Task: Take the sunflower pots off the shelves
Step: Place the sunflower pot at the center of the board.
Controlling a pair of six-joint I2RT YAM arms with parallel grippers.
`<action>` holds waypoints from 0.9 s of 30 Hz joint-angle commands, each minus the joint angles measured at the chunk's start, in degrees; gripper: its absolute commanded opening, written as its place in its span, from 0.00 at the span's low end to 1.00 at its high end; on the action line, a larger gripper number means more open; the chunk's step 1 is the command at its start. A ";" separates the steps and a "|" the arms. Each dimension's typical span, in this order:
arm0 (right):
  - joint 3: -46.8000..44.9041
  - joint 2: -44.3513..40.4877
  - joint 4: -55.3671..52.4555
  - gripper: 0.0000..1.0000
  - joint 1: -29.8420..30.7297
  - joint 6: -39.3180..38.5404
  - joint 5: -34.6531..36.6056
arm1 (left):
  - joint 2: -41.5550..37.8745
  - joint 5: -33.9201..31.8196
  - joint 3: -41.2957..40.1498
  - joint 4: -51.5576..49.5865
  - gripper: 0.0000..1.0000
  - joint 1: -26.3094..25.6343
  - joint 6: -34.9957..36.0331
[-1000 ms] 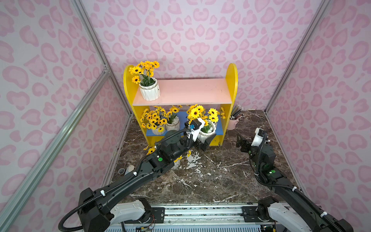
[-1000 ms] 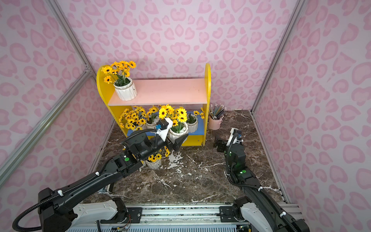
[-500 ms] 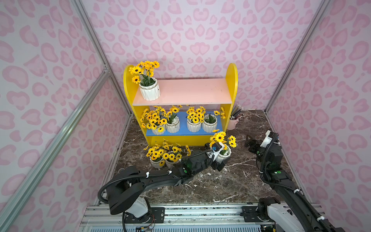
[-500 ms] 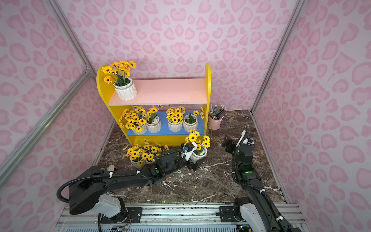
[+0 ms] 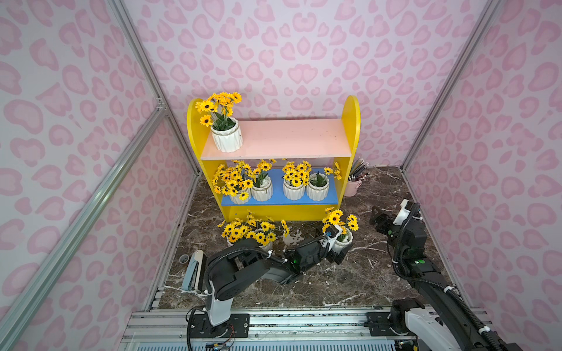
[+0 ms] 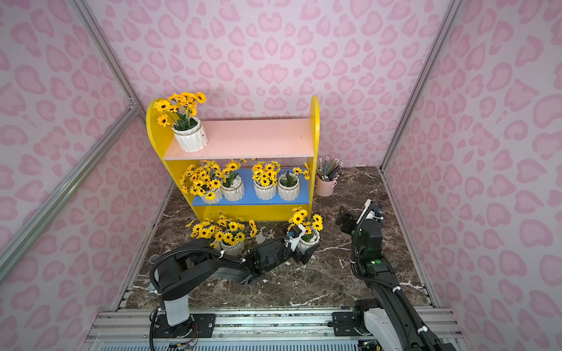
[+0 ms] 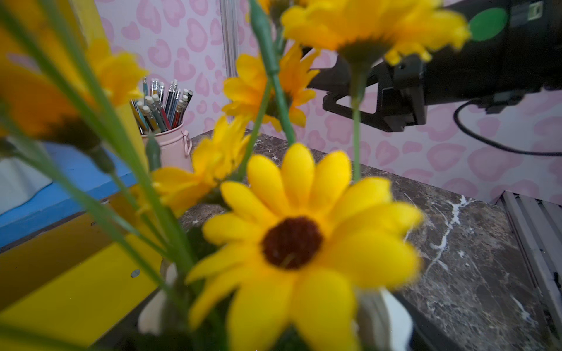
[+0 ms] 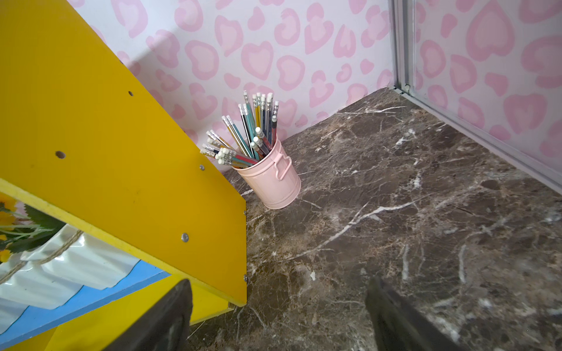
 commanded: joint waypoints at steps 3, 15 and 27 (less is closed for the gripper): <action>-0.47 0.42 3.01 0.91 0.07 -0.86 -4.04 | 4.20 -1.02 -0.77 13.58 0.04 -0.02 0.57; -0.56 4.59 4.51 0.91 5.78 -3.54 -2.44 | 14.45 -3.55 -0.47 20.95 0.04 -0.03 -0.98; 0.16 4.98 2.20 0.93 8.04 -4.13 -2.63 | 19.75 -5.50 -1.54 24.87 0.68 -0.03 -1.18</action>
